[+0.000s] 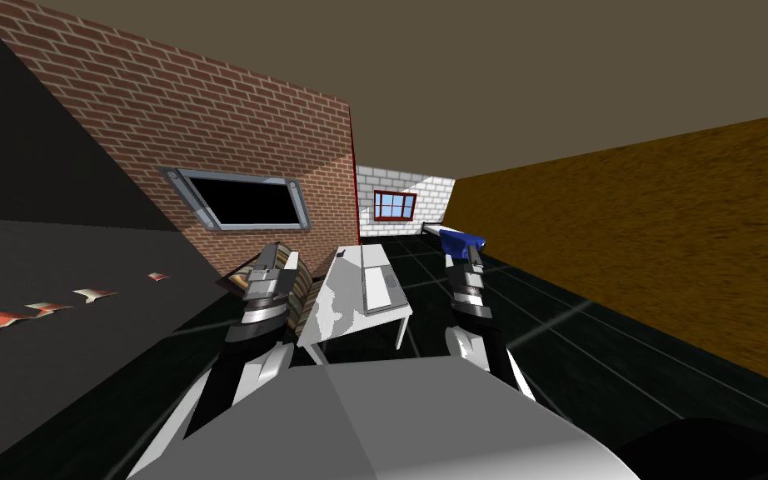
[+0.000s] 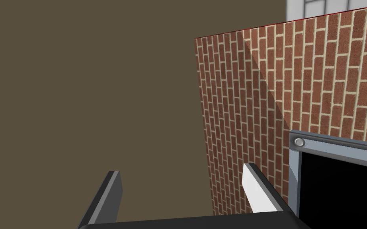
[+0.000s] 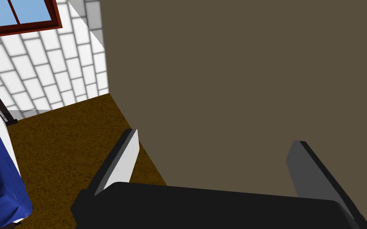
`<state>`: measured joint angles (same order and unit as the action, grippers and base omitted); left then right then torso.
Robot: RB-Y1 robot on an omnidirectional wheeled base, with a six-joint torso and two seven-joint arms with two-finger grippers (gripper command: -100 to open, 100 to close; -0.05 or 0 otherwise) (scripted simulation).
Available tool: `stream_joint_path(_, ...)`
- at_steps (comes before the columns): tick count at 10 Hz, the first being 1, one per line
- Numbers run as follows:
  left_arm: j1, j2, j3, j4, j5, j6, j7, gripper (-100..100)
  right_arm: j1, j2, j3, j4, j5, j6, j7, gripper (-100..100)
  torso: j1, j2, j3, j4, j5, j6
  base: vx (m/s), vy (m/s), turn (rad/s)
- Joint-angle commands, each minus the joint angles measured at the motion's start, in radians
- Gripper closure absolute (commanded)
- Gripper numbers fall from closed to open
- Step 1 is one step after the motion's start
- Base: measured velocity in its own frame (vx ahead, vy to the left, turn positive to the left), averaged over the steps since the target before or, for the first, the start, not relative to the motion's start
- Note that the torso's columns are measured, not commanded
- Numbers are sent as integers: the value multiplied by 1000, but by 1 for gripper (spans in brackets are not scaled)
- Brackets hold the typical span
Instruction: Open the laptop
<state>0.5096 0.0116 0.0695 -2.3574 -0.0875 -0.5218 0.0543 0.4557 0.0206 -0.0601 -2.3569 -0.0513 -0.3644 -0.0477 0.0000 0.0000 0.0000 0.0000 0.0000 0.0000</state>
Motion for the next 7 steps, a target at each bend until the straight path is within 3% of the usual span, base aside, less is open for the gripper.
stream_joint_path(1,0,0,0,0,0,0,0,0,0,0,0,0,0,0,0,0,0,40,-82,41,0,0,0,0,0)
stream_joint_path(7,0,0,0,0,0,0,0,0,0,0,0,0,0,0,0,0,0,470,-939,470,0,0,0,0,0)
